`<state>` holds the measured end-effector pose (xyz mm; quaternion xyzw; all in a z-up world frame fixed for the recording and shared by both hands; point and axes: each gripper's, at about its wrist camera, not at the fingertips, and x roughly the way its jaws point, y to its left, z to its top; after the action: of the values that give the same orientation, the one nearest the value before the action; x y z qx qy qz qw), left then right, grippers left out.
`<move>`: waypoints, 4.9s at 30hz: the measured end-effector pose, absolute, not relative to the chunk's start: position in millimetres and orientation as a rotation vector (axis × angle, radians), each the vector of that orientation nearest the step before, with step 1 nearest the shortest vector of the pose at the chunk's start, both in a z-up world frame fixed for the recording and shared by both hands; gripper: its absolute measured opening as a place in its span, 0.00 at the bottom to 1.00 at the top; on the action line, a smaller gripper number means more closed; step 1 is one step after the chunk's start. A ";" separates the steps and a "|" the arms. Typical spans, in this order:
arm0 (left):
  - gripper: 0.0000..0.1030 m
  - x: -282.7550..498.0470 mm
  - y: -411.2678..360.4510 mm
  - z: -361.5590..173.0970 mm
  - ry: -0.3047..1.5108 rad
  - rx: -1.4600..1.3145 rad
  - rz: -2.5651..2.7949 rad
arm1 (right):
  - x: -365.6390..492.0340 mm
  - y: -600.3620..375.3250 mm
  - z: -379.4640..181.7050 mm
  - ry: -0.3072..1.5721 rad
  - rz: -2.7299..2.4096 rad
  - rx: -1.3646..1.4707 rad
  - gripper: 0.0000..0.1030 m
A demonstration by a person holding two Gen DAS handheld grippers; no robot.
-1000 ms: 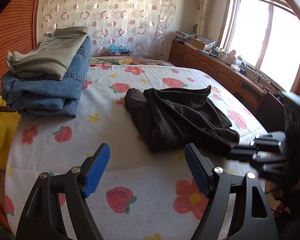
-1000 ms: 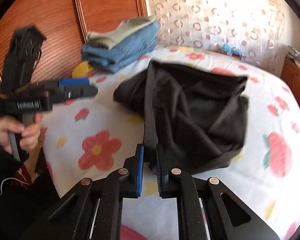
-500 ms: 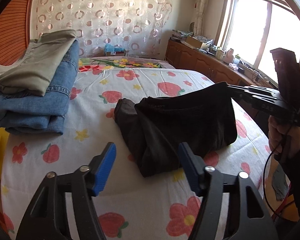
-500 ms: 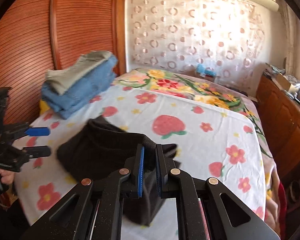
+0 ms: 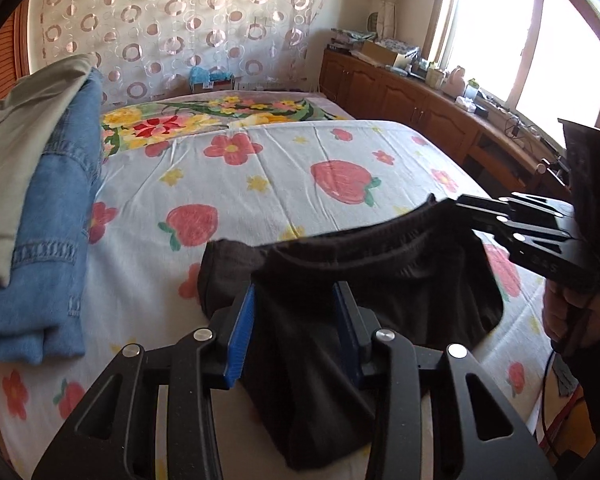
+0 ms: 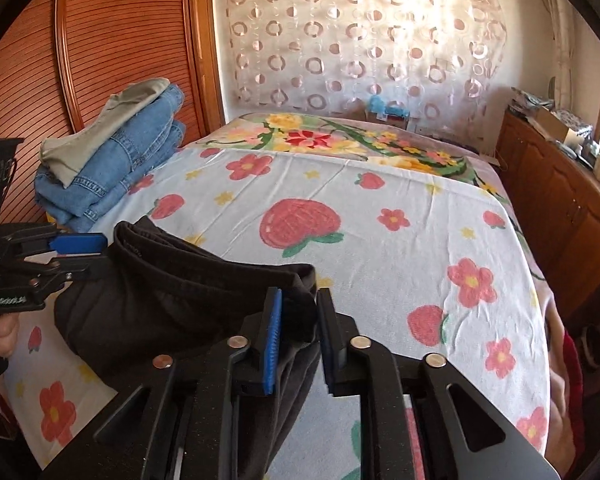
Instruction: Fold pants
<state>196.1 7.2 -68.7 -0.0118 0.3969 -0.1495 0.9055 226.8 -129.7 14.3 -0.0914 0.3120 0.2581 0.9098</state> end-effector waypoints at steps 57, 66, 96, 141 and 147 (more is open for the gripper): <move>0.36 114.4 13.3 -97.4 0.823 -0.032 -0.303 | 154.8 -182.2 -21.7 0.760 0.649 -0.112 0.31; 0.29 118.2 11.8 -101.5 0.825 -0.014 -0.286 | 156.7 -173.2 -23.2 0.746 0.655 -0.153 0.07; 0.27 56.4 23.6 -83.0 0.785 -0.040 -0.298 | 87.5 -195.7 2.4 0.701 0.677 -0.154 0.04; 0.80 128.8 26.7 -75.8 0.774 -0.045 -0.203 | 177.2 -156.4 -12.6 0.763 0.603 -0.145 0.48; 0.80 132.1 30.3 -82.0 0.792 -0.064 -0.198 | 177.6 -148.0 -18.8 0.781 0.600 -0.160 0.48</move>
<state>132.1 30.3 -82.0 -0.0313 0.3853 -0.0963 0.9172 177.6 -148.0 -18.8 -0.0766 0.3747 0.2875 0.8781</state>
